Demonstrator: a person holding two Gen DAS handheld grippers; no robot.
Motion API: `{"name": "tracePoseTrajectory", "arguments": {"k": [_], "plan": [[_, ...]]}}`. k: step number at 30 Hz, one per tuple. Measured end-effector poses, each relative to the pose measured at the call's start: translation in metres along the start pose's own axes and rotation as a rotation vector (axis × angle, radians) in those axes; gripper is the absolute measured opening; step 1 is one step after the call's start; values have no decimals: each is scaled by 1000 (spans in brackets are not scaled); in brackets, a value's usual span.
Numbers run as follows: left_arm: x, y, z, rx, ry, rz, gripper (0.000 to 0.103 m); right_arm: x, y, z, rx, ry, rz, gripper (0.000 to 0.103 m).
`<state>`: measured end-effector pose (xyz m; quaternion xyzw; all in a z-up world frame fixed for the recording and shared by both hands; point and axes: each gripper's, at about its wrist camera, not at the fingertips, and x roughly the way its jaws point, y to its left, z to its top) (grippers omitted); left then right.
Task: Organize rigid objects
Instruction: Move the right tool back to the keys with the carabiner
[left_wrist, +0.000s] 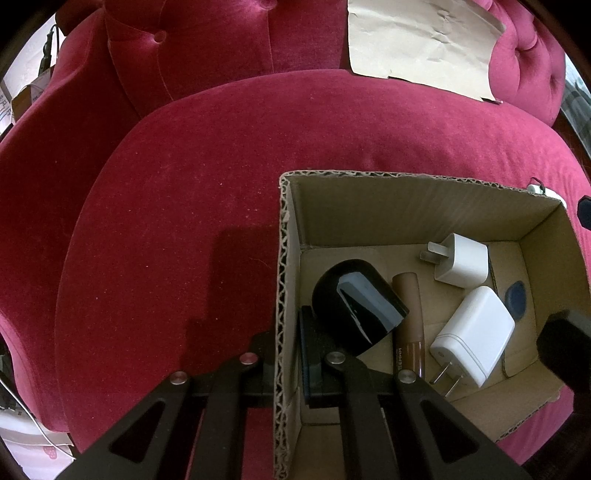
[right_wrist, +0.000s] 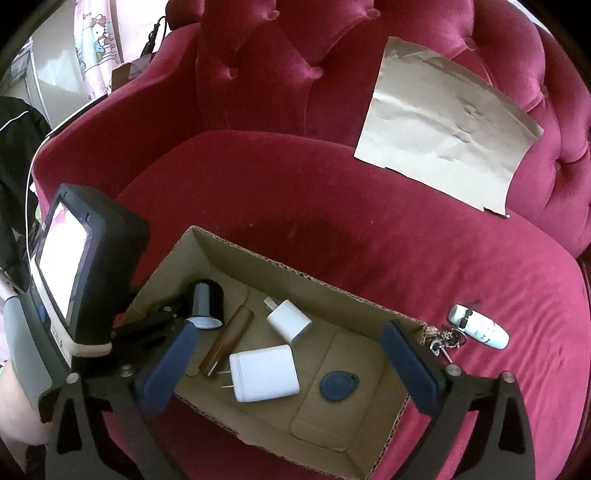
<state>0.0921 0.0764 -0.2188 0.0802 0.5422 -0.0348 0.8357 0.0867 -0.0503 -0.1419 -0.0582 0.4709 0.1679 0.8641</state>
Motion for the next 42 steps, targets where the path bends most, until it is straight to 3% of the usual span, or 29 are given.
{"name": "tracePoseTrajectory", "arguments": {"k": [9,25,36,42], "plan": [[-1,0,0,1,0,2,6,-8,-13,4,35,-45,-22,103],[0,-1,0,2,2,1,6,-23,-83,8,170,-82,-149,103],[0,0,1,4,2,0,6,-17,-126,-3,211,-48,-232,103],[0,-1,1,5,3,1,6,-7,-142,-17,236,-8,-219,103]]}}
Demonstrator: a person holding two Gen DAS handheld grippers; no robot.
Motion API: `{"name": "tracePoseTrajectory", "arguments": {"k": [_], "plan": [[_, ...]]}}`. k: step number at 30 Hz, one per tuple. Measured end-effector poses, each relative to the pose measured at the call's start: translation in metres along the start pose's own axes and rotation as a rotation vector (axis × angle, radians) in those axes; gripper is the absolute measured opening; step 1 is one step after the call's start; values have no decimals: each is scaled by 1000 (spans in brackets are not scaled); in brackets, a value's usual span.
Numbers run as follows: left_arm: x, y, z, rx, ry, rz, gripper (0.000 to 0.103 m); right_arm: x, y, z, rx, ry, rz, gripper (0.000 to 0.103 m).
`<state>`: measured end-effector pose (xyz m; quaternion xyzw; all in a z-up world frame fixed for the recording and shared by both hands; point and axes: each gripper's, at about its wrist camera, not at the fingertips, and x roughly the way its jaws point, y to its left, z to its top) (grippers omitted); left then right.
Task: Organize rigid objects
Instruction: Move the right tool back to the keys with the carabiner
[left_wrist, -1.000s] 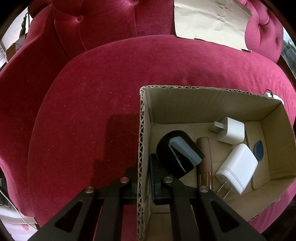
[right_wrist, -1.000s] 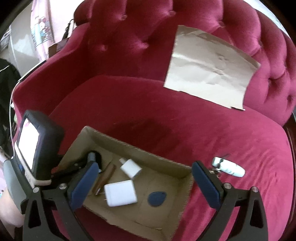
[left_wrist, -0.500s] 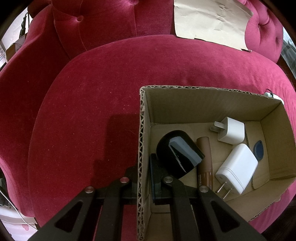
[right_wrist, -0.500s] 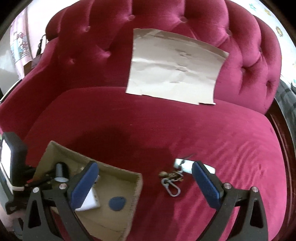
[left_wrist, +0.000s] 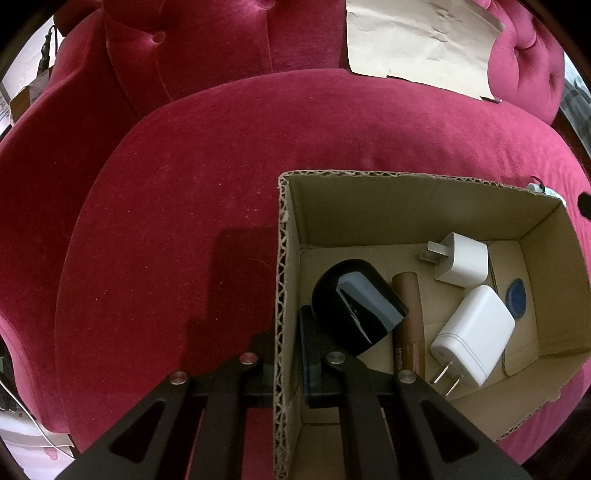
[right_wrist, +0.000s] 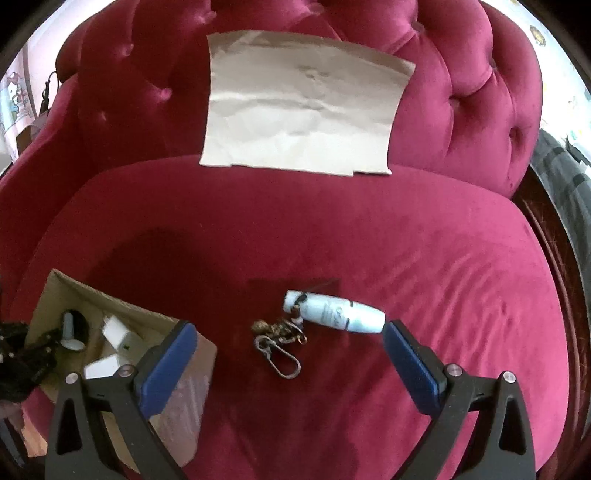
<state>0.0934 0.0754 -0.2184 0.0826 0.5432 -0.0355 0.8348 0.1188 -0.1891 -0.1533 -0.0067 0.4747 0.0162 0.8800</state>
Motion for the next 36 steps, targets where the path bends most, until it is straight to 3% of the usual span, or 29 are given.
{"name": "tracePoseTrajectory", "arguments": {"k": [13,21,24,29,36], "plan": [[0,-1,0,1,0,0,6,34,-17,-16,-16,75,-35,103],[0,-1,0,0,0,0,6,43,-22,-15,38,114,23,102],[0,-1,0,2,0,-1,6,47,-21,-13,43,121,28,97],[0,-1,0,5,0,-1,6,56,-21,-9,58,147,46,77],[1,-2,1,6,1,-3,6,68,-14,-4,63,167,72,70]]}}
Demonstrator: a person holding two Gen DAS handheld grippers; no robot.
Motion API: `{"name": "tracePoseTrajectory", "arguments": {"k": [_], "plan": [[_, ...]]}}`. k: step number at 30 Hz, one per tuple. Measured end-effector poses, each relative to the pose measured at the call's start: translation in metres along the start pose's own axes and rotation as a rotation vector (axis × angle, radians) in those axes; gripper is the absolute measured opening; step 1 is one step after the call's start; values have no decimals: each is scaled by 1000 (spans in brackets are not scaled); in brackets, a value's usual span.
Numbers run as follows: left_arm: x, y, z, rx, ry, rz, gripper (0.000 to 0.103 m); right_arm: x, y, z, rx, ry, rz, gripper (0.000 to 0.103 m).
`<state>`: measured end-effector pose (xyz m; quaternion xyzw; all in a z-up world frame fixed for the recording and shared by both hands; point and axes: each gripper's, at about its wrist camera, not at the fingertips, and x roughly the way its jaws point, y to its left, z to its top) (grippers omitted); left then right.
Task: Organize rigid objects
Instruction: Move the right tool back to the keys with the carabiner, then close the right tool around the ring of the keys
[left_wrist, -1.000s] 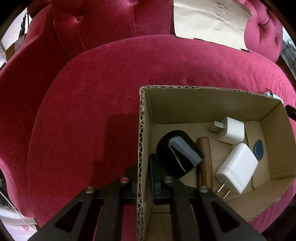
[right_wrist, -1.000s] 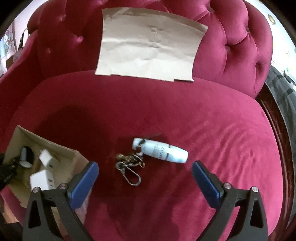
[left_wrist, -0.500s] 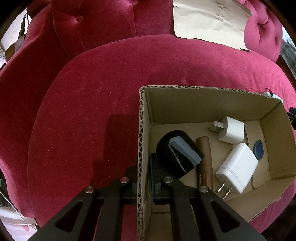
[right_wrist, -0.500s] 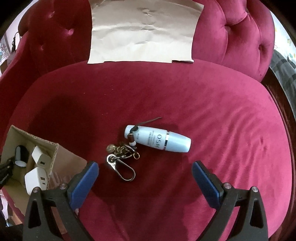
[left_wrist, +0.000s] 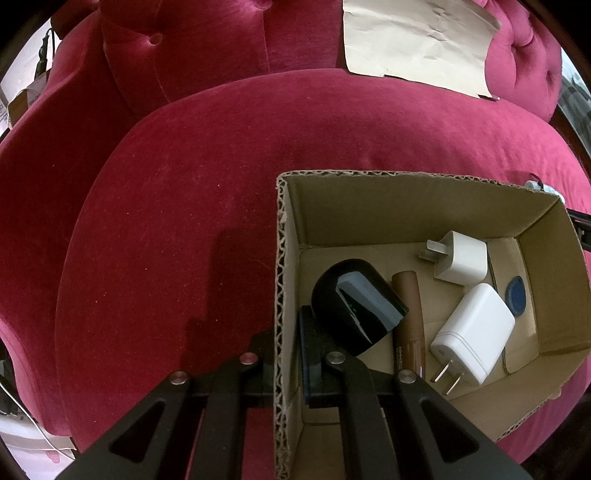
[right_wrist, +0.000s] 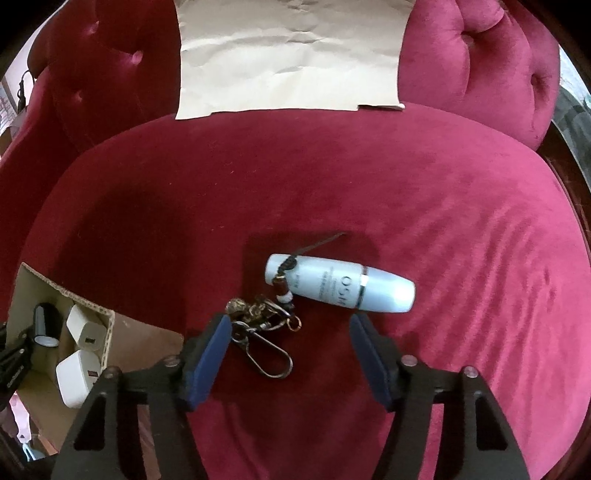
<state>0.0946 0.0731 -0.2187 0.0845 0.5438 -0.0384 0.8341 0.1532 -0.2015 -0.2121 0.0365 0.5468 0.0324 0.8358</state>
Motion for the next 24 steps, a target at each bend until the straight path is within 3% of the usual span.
{"name": "tracePoseTrajectory", "arguments": {"k": [9,13,16,17,19,20,24], "plan": [[1,2,3,6,3,-5,6,12,9,6,-14,15,3,56],[0,3,2,5,2,-8,5,12,13,6,-23,15,-6,39],[0,3,2,4,1,-9,6,10,14,5,-23,8,-5,33],[0,4,1,3,0,-9,5,9,15,5,-25,6,4,24],[0,3,1,4,0,-8,5,5,16,5,-33,-2,-6,20],[0,3,1,4,-1,-7,5,5,17,4,-46,-5,-26,11],[-1,2,1,2,-1,-2,5,1,12,1,-22,-3,-1,8]]}}
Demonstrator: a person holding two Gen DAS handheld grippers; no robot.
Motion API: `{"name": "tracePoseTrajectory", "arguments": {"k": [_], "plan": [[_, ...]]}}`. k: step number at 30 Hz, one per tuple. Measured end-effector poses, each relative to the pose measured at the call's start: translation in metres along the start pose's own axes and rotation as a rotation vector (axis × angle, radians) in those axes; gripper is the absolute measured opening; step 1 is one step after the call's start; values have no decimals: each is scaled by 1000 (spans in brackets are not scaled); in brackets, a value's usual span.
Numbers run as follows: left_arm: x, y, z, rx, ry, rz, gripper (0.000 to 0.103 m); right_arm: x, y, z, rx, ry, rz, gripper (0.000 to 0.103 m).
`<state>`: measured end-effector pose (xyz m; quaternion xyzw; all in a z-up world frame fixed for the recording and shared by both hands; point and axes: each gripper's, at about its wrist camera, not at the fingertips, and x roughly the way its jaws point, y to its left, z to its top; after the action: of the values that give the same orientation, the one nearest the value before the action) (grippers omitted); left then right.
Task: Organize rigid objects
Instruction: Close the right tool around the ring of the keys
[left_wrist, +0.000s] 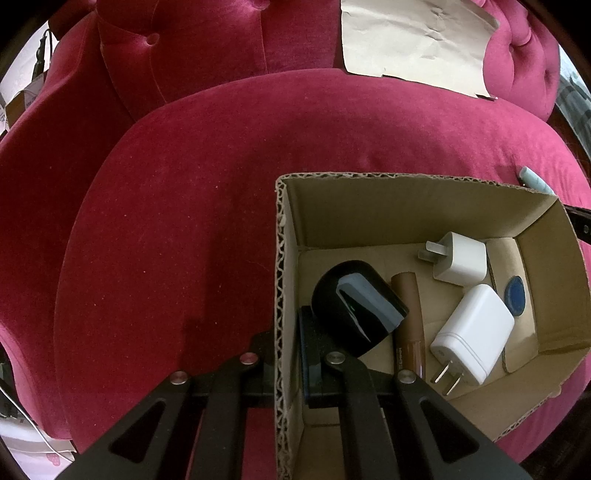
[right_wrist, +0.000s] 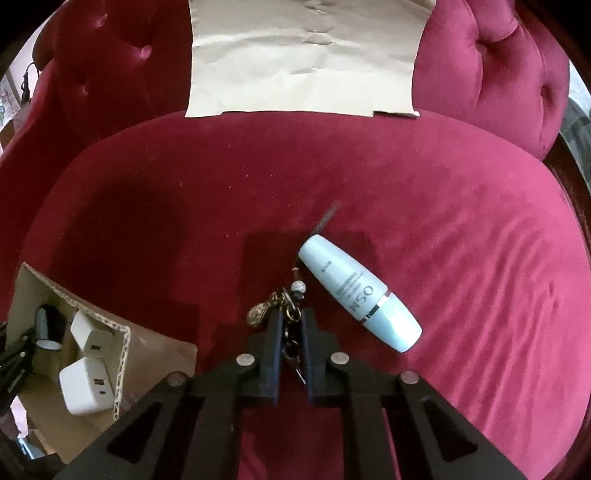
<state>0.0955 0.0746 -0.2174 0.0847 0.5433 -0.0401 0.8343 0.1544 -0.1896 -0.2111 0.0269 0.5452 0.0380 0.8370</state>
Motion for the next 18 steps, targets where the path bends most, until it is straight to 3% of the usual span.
{"name": "tracePoseTrajectory", "arguments": {"k": [18], "plan": [[-1,-4,0,-9,1,15,6,-45,4,-2,-24,-83,3,8]]}}
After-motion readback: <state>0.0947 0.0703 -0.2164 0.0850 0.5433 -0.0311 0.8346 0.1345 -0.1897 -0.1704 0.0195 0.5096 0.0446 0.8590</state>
